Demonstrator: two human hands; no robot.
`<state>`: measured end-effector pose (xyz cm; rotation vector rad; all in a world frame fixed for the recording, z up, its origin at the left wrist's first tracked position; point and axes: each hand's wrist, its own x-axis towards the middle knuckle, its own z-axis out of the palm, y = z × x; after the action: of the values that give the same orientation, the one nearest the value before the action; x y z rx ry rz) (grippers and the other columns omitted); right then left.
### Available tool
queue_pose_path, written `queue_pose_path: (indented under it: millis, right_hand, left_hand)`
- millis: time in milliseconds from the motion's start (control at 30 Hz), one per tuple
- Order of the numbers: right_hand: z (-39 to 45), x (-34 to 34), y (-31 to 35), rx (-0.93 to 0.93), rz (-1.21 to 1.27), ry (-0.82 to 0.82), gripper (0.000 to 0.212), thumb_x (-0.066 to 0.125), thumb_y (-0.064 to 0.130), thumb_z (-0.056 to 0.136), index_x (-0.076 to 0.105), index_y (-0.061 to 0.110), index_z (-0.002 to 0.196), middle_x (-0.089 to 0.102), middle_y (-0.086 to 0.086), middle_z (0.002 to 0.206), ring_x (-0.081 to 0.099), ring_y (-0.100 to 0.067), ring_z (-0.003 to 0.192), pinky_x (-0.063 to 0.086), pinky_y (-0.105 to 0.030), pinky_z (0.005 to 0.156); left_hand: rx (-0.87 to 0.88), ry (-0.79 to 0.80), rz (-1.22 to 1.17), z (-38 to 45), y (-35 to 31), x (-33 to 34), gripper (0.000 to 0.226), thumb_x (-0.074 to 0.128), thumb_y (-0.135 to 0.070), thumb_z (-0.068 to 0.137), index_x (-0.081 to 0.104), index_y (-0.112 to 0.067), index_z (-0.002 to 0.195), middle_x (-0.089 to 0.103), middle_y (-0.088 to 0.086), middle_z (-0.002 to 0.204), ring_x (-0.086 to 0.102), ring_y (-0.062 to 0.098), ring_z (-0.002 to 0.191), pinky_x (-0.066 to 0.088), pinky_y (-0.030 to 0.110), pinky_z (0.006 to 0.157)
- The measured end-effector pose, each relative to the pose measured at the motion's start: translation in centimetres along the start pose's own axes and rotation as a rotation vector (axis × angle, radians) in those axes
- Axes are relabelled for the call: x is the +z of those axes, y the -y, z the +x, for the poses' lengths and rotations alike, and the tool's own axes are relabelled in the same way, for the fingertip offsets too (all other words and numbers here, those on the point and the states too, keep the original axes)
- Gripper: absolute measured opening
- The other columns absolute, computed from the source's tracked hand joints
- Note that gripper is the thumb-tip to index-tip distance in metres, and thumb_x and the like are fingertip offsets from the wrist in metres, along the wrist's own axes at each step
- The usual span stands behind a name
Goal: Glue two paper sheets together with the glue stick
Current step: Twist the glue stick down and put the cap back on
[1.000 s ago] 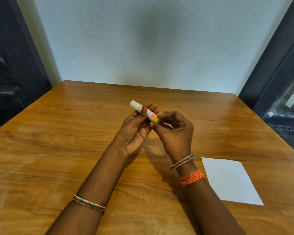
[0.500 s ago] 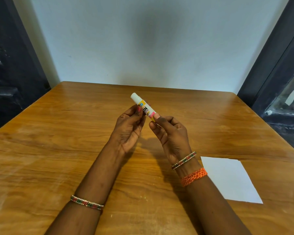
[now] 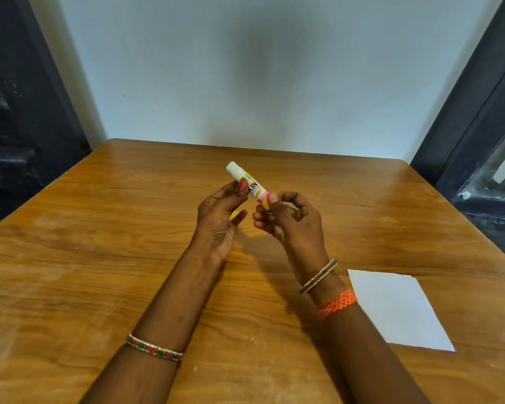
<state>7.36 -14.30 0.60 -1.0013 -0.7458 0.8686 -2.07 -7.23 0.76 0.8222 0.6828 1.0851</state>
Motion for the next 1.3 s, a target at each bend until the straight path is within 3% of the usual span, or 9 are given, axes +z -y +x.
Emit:
queue_pose_path:
  millis: [100,367,567,667,767,900,1067,1167,1300]
  right_hand:
    - [0.3,-0.6,0.0,0.059,0.099,0.036,0.008,0.059,0.013,0.087,0.056,0.007,0.091,0.068,-0.010,0.072,0.067,-0.018,0.064,0.057,-0.027,0.062]
    - [0.2,-0.4,-1.2,-0.346,-0.558,-0.167,0.024,0.076,0.004,0.072,0.058,0.017,0.082,0.065,0.001,0.085,0.063,-0.010,0.077,0.054,-0.019,0.066]
    - [0.4,-0.4,-0.1,0.148,0.117,-0.021,0.022,0.059,0.016,0.088,0.053,0.002,0.104,0.063,-0.008,0.080,0.063,-0.017,0.070,0.057,-0.025,0.066]
    - [0.3,-0.8,0.2,0.302,0.220,0.030,0.022,0.056,0.017,0.090,0.053,0.000,0.105,0.065,-0.013,0.075,0.065,-0.018,0.063,0.057,-0.024,0.058]
    - [0.5,-0.9,-0.1,0.273,0.263,-0.031,0.009,0.061,0.001,0.084,0.055,0.002,0.091,0.065,-0.016,0.078,0.065,-0.019,0.065,0.057,-0.024,0.059]
    - [0.5,-1.1,-0.3,0.161,0.039,-0.057,0.025,0.066,-0.015,0.071,0.064,0.008,0.079,0.067,-0.008,0.086,0.064,-0.016,0.078,0.054,-0.024,0.070]
    - [0.5,-1.1,0.3,0.323,0.324,0.021,0.020,0.061,-0.003,0.081,0.059,0.005,0.100,0.062,-0.013,0.091,0.063,-0.020,0.078,0.057,-0.026,0.072]
    - [0.6,-1.2,0.4,0.420,0.437,0.020,0.008,0.061,0.009,0.085,0.061,0.003,0.092,0.061,-0.017,0.092,0.064,-0.022,0.075,0.059,-0.026,0.068]
    - [0.4,-1.1,0.4,0.340,0.395,-0.008,0.003,0.057,-0.001,0.085,0.058,0.001,0.087,0.063,-0.015,0.088,0.064,-0.019,0.070,0.058,-0.023,0.063]
  left_hand:
    - [0.016,-0.038,0.051,0.0,0.1,0.1,0.008,0.069,-0.016,0.074,0.069,-0.021,0.081,0.071,-0.006,0.083,0.058,0.012,0.097,0.039,0.034,0.082]
    - [0.029,-0.178,0.160,-0.4,0.3,0.6,0.020,0.074,-0.020,0.074,0.070,-0.016,0.093,0.068,-0.004,0.090,0.056,0.011,0.091,0.044,0.031,0.074]
    - [0.036,-0.155,0.065,-0.4,0.1,0.5,0.010,0.068,-0.009,0.078,0.068,-0.016,0.086,0.067,-0.003,0.082,0.056,0.009,0.084,0.044,0.029,0.069]
    - [0.042,-0.130,0.091,-0.5,0.1,0.5,0.012,0.069,-0.010,0.078,0.068,-0.015,0.088,0.067,-0.004,0.083,0.056,0.009,0.085,0.044,0.030,0.071]
    - [0.041,-0.158,0.139,-0.7,0.1,0.8,0.013,0.071,-0.014,0.077,0.068,-0.017,0.089,0.066,-0.005,0.083,0.054,0.008,0.081,0.043,0.030,0.071]
    - [0.046,-0.169,0.193,-0.8,0.2,0.9,0.013,0.072,-0.018,0.076,0.068,-0.019,0.088,0.066,-0.006,0.084,0.052,0.009,0.080,0.043,0.030,0.072]
    - [0.058,-0.158,0.181,-0.9,0.2,0.9,0.011,0.071,-0.018,0.077,0.068,-0.020,0.087,0.066,-0.005,0.084,0.052,0.009,0.082,0.042,0.029,0.072]
    - [0.054,-0.150,0.167,-0.9,0.1,0.9,0.013,0.069,-0.017,0.078,0.068,-0.018,0.091,0.066,-0.004,0.087,0.053,0.009,0.085,0.041,0.030,0.073]
    - [0.051,-0.150,0.171,-1.0,0.2,1.1,0.015,0.069,-0.016,0.079,0.068,-0.016,0.093,0.066,-0.005,0.083,0.053,0.007,0.080,0.041,0.030,0.073]
